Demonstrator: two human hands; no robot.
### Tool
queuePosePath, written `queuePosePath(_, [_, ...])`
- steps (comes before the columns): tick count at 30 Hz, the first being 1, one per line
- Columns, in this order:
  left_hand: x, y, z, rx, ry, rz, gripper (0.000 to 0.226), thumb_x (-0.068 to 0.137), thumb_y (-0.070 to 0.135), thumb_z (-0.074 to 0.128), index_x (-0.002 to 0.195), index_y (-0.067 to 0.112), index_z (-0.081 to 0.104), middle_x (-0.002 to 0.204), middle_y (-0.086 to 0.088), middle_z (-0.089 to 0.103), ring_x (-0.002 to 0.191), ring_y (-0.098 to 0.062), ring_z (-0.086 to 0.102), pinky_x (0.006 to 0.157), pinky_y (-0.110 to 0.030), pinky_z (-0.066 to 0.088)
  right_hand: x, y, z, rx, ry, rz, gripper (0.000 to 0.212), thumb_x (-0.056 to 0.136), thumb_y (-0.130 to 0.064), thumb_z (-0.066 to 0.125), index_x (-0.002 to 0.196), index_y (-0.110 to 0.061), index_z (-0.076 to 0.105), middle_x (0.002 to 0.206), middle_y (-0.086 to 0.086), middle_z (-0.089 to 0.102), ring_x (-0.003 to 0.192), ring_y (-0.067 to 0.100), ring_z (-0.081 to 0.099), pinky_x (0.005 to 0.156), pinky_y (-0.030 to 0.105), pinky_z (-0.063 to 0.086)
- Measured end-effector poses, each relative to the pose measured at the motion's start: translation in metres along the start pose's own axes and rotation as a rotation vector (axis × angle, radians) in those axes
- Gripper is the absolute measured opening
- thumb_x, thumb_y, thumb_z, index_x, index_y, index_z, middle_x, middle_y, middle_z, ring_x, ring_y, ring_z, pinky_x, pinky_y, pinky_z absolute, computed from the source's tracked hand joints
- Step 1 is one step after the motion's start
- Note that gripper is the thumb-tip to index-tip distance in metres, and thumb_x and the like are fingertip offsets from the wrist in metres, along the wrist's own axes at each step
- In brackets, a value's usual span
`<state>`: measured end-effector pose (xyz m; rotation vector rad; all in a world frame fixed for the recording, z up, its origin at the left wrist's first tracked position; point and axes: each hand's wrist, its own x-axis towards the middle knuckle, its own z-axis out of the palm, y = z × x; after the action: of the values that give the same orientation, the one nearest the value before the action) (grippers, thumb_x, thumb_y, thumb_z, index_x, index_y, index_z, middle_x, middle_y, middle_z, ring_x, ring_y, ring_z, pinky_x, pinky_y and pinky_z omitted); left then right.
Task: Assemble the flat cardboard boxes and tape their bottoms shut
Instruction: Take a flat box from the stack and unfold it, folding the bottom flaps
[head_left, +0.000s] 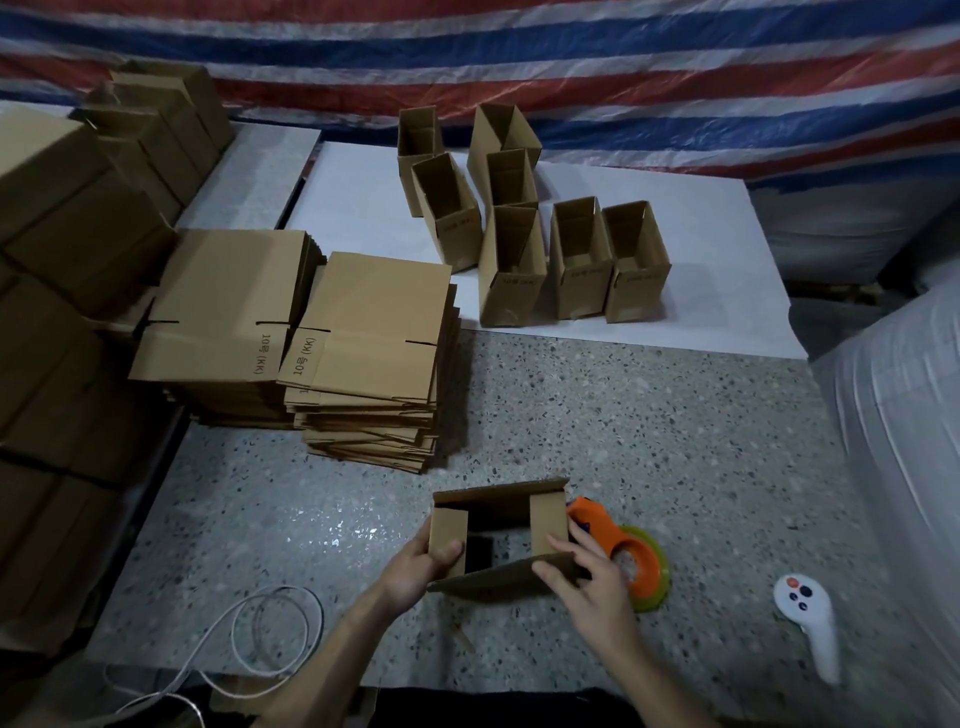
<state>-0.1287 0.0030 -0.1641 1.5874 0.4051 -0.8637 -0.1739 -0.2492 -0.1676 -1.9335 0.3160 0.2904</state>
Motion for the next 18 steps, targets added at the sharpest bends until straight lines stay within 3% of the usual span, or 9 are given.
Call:
queuePosePath(2, [0.001, 0.000, 0.001, 0.014, -0.014, 0.001, 0.052, 0.102, 0.028, 0.055, 0.150, 0.023, 0.037, 0.131, -0.007, 0.061, 0.118, -0.024, 0.060, 0.103, -0.038, 0.049, 0.000, 0.002, -0.001, -0.055, 0.009, -0.023, 0.042, 0.079, -0.049, 0.079, 0.119, -0.041, 0.068, 0.150, -0.015, 0.041, 0.134, 0.008, 0.046, 0.106, 0.036, 0.050])
queuePosePath(4, [0.003, 0.000, 0.003, -0.007, -0.013, -0.005, 0.050, 0.103, 0.025, 0.053, 0.149, 0.022, 0.036, 0.130, -0.008, 0.060, 0.119, -0.026, 0.059, 0.104, -0.040, 0.049, -0.003, 0.002, -0.004, -0.025, -0.031, -0.024, 0.043, 0.072, -0.063, 0.078, 0.112, -0.054, 0.066, 0.153, -0.016, 0.039, 0.135, 0.007, 0.045, 0.104, 0.039, 0.052])
queuePosePath(6, [0.002, 0.000, 0.007, -0.039, 0.014, -0.010, 0.046, 0.103, 0.021, 0.052, 0.147, 0.021, 0.039, 0.125, -0.006, 0.062, 0.113, -0.022, 0.061, 0.092, -0.031, 0.053, -0.005, 0.002, -0.008, 0.005, -0.069, -0.010, 0.048, 0.062, -0.075, 0.077, 0.107, -0.063, 0.065, 0.152, -0.021, 0.037, 0.135, 0.003, 0.045, 0.104, 0.042, 0.052])
queuePosePath(8, [0.000, -0.001, 0.010, -0.044, 0.050, -0.009, 0.045, 0.103, 0.020, 0.054, 0.146, 0.021, 0.041, 0.122, -0.003, 0.063, 0.111, -0.020, 0.062, 0.089, -0.029, 0.053, -0.005, 0.001, -0.009, 0.023, -0.073, -0.007, 0.053, 0.059, -0.073, 0.080, 0.108, -0.059, 0.066, 0.152, -0.021, 0.037, 0.132, 0.002, 0.046, 0.106, 0.043, 0.050])
queuePosePath(10, [-0.002, -0.001, 0.011, -0.063, 0.058, -0.024, 0.045, 0.102, 0.020, 0.054, 0.146, 0.021, 0.041, 0.122, -0.004, 0.063, 0.111, -0.021, 0.063, 0.089, -0.031, 0.055, -0.003, -0.002, -0.006, 0.048, -0.052, -0.002, 0.053, 0.062, -0.065, 0.081, 0.111, -0.050, 0.067, 0.151, -0.016, 0.042, 0.132, 0.003, 0.047, 0.105, 0.035, 0.050])
queuePosePath(12, [-0.003, 0.002, 0.010, -0.075, 0.040, -0.043, 0.042, 0.103, 0.020, 0.054, 0.143, 0.021, 0.041, 0.119, -0.003, 0.064, 0.106, -0.018, 0.064, 0.075, -0.021, 0.055, -0.001, -0.010, -0.002, 0.054, -0.014, 0.028, 0.046, 0.065, -0.063, 0.079, 0.107, -0.048, 0.068, 0.143, -0.018, 0.049, 0.127, 0.000, 0.049, 0.101, 0.022, 0.048])
queuePosePath(13, [-0.003, 0.003, 0.009, -0.079, 0.033, -0.053, 0.041, 0.103, 0.021, 0.053, 0.142, 0.021, 0.042, 0.118, -0.002, 0.064, 0.104, -0.016, 0.064, 0.070, -0.018, 0.054, 0.000, -0.014, -0.001, 0.062, 0.009, 0.052, 0.047, 0.066, -0.063, 0.079, 0.109, -0.048, 0.066, 0.137, -0.019, 0.053, 0.124, 0.003, 0.053, 0.099, 0.022, 0.048])
queuePosePath(15, [-0.003, 0.005, 0.005, -0.085, 0.010, -0.102, 0.040, 0.104, 0.029, 0.051, 0.143, 0.024, 0.044, 0.117, 0.001, 0.066, 0.102, -0.013, 0.065, 0.067, -0.015, 0.053, 0.003, -0.019, 0.000, 0.098, 0.029, 0.107, 0.067, 0.068, -0.059, 0.081, 0.129, -0.049, 0.055, 0.135, -0.014, 0.055, 0.122, 0.012, 0.056, 0.101, 0.037, 0.051])
queuePosePath(18, [-0.005, -0.007, -0.005, -0.144, -0.019, -0.208, 0.052, 0.098, 0.062, 0.041, 0.139, 0.031, 0.052, 0.125, 0.005, 0.066, 0.112, -0.013, 0.063, 0.089, -0.026, 0.051, 0.012, -0.029, 0.003, 0.009, 0.033, 0.132, 0.094, 0.075, -0.052, 0.081, 0.153, -0.045, 0.029, 0.141, -0.009, 0.040, 0.129, 0.014, 0.044, 0.110, 0.044, 0.042])
